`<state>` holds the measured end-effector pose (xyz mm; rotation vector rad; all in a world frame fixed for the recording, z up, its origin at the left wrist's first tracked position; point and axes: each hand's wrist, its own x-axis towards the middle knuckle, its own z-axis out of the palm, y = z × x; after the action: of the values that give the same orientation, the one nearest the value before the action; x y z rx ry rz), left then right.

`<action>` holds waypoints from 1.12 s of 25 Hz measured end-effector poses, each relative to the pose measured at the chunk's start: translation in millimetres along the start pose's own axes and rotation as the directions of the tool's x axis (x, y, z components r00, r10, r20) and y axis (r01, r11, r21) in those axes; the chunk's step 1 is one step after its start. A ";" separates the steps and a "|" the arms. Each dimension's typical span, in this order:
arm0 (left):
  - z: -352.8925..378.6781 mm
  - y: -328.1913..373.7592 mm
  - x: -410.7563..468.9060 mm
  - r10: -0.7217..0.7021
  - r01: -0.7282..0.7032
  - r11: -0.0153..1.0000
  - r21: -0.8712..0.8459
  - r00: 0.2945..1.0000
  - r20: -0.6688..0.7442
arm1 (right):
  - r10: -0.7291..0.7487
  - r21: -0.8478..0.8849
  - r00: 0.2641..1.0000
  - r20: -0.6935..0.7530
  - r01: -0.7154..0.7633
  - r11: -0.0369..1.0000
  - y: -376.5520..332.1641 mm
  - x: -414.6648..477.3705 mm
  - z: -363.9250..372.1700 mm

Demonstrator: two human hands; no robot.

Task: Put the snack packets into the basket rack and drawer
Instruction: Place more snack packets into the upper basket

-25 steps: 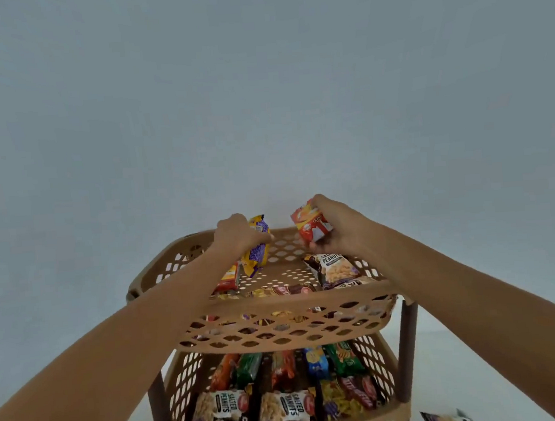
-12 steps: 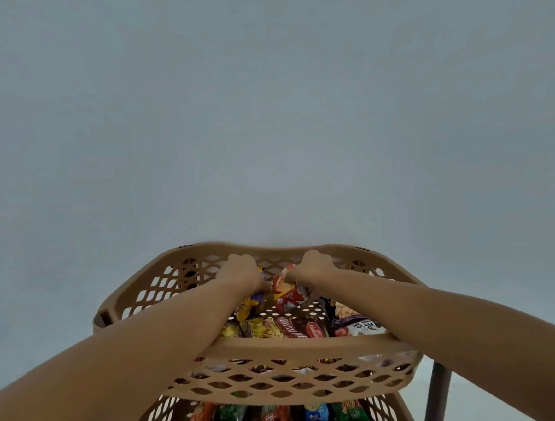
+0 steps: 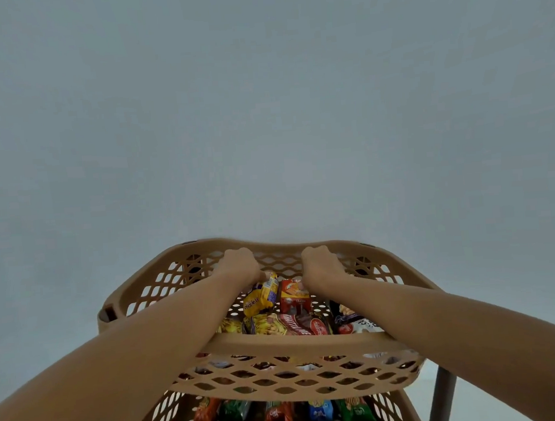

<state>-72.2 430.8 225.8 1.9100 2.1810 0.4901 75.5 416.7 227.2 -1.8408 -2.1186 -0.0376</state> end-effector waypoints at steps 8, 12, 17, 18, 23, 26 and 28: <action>-23.1 5.3 -29.8 0.082 -0.121 0.987 -0.105 0.943 -0.322 | -0.058 0.191 0.938 -0.343 0.130 0.973 2.2 -7.2 -30.2; -39.7 12.1 -60.8 0.185 -0.284 0.944 -0.166 0.875 -0.448 | -0.064 0.279 0.909 -0.412 0.192 0.941 3.7 -24.2 -48.0; -44.3 18.7 -124.8 0.290 -0.453 0.874 -0.175 0.776 -0.559 | -0.052 0.382 0.843 -0.536 0.297 0.875 12.2 -75.6 -73.1; -43.1 18.4 -139.8 0.306 -0.488 0.852 -0.189 0.758 -0.576 | -0.047 0.394 0.826 -0.562 0.317 0.863 13.8 -89.9 -78.3; -28.0 11.4 -214.2 0.362 -0.616 0.758 -0.214 0.670 -0.648 | -0.026 0.458 0.785 -0.618 0.387 0.801 26.1 -168.2 -99.9; -9.6 2.4 -259.0 0.387 -0.637 0.741 -0.213 0.664 -0.640 | -0.031 0.466 0.785 -0.619 0.399 0.790 38.5 -220.7 -97.5; 5.1 -4.5 -282.5 0.417 -0.641 0.741 -0.199 0.671 -0.613 | -0.042 0.441 0.780 -0.625 0.397 0.805 48.2 -252.7 -89.1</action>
<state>-33.7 152.0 200.7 2.3370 1.4746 1.6236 170.0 161.5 234.9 -1.0310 -1.6473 -0.0420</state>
